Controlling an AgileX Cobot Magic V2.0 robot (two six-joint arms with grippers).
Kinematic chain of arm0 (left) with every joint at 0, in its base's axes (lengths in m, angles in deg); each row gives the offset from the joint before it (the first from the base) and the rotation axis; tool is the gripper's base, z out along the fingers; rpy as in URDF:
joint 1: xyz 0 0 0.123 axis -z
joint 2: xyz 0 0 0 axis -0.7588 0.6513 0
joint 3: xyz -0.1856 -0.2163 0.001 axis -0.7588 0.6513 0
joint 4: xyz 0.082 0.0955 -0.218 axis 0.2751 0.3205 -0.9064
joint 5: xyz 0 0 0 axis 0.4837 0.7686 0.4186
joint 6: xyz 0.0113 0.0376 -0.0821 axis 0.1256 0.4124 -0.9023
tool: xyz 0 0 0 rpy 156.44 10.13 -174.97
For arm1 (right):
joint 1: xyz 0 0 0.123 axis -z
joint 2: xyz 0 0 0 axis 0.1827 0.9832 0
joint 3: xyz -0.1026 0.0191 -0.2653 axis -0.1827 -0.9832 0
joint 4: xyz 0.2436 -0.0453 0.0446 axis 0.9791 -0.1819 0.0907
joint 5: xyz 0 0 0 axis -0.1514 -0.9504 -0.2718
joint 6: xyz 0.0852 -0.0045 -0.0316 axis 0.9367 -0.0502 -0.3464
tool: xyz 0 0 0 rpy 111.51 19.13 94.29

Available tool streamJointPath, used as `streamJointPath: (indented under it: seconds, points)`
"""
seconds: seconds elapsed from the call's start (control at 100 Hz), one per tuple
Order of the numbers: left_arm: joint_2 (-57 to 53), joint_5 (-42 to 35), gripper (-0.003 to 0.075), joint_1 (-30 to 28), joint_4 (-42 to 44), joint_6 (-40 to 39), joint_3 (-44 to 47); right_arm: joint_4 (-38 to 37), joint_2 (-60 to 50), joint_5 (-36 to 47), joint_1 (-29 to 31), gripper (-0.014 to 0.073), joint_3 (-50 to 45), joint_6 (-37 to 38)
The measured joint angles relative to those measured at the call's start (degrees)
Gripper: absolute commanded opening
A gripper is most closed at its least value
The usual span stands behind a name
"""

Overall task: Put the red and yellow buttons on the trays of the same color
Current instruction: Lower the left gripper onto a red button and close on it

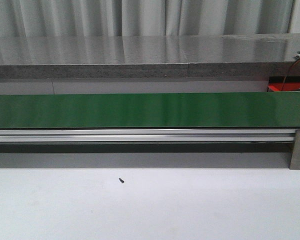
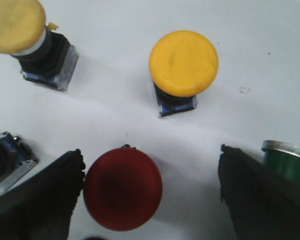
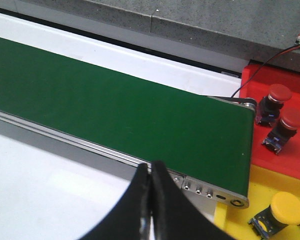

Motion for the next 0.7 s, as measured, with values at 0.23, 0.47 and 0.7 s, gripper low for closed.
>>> streamJointPath:
  seconds: [0.23,0.47,0.7]
  points:
    - [1.0,0.0,0.0546,0.1,0.0,0.0,0.0,0.0,0.0,0.0,0.0,-0.0060,0.0,0.0]
    - [2.5,0.0,0.0546,0.1,0.2,0.0,0.0,0.0,0.0,0.0,0.0,-0.0060,0.0,0.0]
    - [3.1,-0.1,0.0469,0.1,1.0,0.0,0.0,0.0,0.0,0.0,0.0,-0.0060,0.0,0.0]
